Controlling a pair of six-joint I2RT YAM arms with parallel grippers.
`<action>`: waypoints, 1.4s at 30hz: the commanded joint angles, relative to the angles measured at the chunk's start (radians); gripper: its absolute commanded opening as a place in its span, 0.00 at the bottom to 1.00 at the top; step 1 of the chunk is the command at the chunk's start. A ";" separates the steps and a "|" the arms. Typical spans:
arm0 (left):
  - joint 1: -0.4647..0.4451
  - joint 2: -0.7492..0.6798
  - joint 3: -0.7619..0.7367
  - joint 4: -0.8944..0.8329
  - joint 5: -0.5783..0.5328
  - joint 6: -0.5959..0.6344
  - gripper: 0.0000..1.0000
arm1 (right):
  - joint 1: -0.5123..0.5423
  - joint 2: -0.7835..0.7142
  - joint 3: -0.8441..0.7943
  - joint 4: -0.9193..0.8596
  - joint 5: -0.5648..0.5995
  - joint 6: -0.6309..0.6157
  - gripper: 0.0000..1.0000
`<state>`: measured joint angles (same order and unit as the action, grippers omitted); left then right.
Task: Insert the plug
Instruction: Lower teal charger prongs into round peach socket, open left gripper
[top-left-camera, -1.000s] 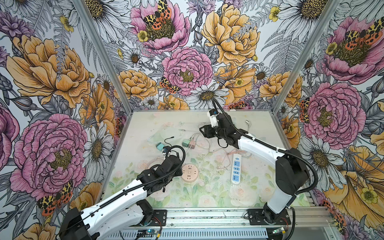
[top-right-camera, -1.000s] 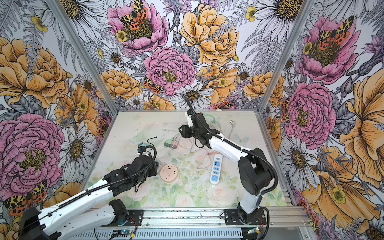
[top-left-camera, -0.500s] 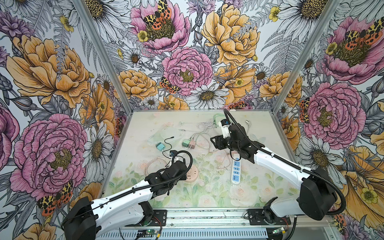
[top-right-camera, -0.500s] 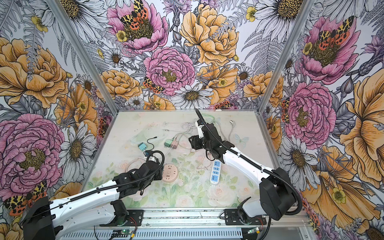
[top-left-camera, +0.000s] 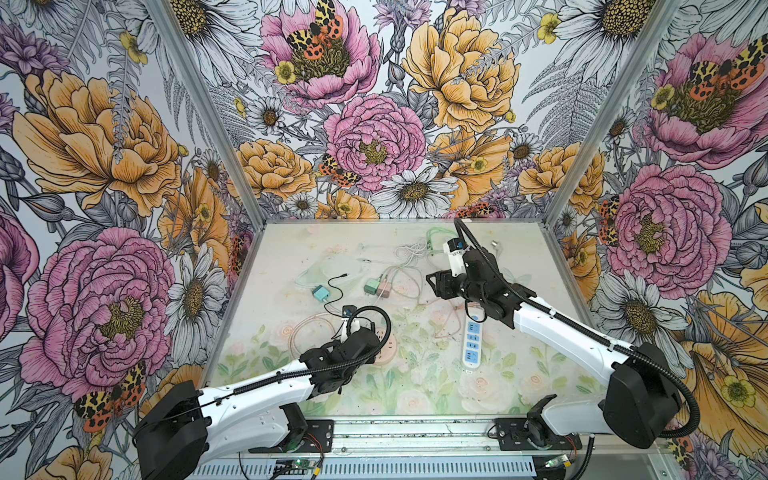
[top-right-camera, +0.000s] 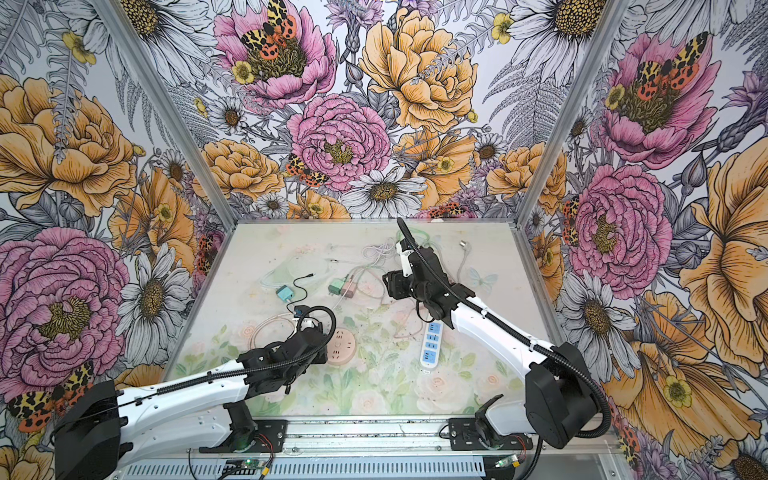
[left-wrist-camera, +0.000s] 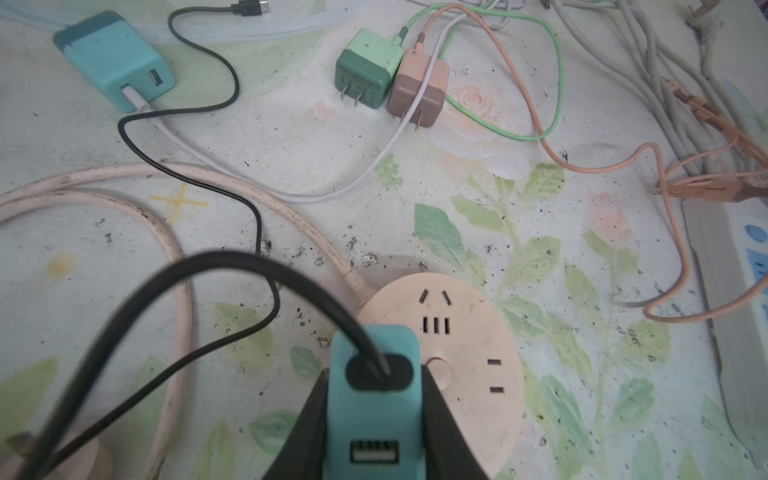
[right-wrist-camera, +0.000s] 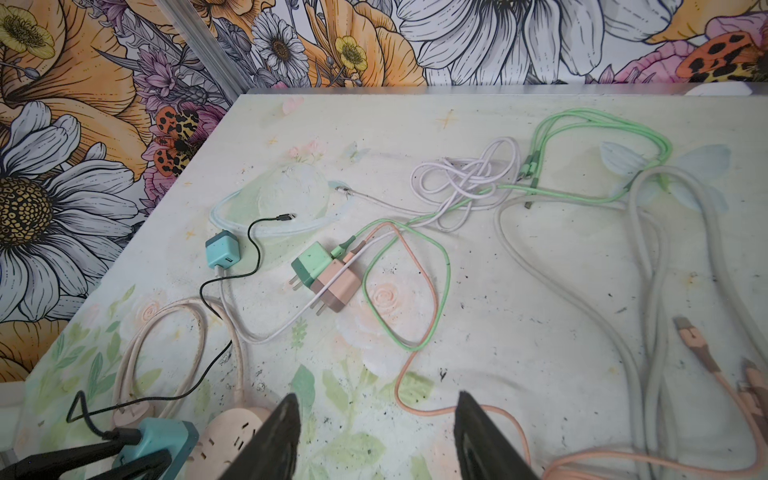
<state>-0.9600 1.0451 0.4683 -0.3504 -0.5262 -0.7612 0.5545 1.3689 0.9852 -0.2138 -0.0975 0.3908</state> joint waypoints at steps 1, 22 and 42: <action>-0.006 0.030 -0.002 0.036 -0.026 -0.014 0.00 | -0.006 -0.031 -0.008 0.001 0.016 -0.014 0.60; -0.091 0.147 0.070 -0.110 -0.023 -0.073 0.01 | -0.014 -0.041 -0.040 0.000 0.032 -0.007 0.61; -0.190 0.462 0.114 -0.115 0.063 -0.230 0.02 | -0.022 -0.022 -0.063 0.001 0.024 -0.009 0.61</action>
<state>-1.1381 1.4185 0.6399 -0.3523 -0.6785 -0.9703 0.5415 1.3540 0.9279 -0.2256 -0.0814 0.3912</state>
